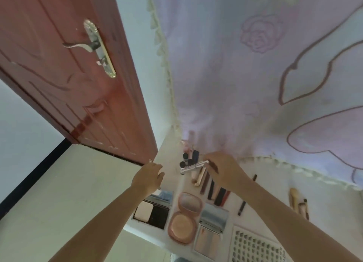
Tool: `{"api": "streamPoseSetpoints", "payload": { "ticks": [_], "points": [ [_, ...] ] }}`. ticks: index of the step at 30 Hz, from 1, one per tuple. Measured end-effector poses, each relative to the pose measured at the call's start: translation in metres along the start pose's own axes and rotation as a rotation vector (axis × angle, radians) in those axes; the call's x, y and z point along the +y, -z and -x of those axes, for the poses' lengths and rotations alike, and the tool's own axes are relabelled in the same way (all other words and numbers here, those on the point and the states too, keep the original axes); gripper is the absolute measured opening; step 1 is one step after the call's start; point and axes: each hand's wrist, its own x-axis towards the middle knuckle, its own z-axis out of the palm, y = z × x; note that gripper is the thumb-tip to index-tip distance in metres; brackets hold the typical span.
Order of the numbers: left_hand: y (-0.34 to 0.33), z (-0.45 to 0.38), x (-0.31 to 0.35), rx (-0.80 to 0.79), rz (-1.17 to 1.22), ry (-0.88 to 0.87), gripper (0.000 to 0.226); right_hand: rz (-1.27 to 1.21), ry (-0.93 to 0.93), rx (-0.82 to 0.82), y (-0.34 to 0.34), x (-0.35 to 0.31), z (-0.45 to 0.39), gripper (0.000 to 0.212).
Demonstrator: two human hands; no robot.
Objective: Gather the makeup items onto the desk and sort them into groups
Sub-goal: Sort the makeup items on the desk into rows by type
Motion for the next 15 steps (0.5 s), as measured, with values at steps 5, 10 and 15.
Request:
{"api": "streamPoseSetpoints", "payload": {
  "ticks": [5, 10, 15],
  "points": [
    [-0.009, -0.02, -0.022, -0.12, -0.04, -0.003, 0.037, 0.205, -0.031, -0.148, -0.03, -0.006, -0.016, 0.027],
    [-0.014, -0.04, -0.028, -0.236, -0.052, 0.007, 0.031, 0.338, -0.031, -0.302, -0.053, -0.017, -0.027, 0.03],
    [-0.027, -0.05, -0.026, -0.279, -0.058, -0.088, 0.035, 0.384, -0.08, -0.343, -0.062, -0.024, -0.045, 0.025]
  ]
}}
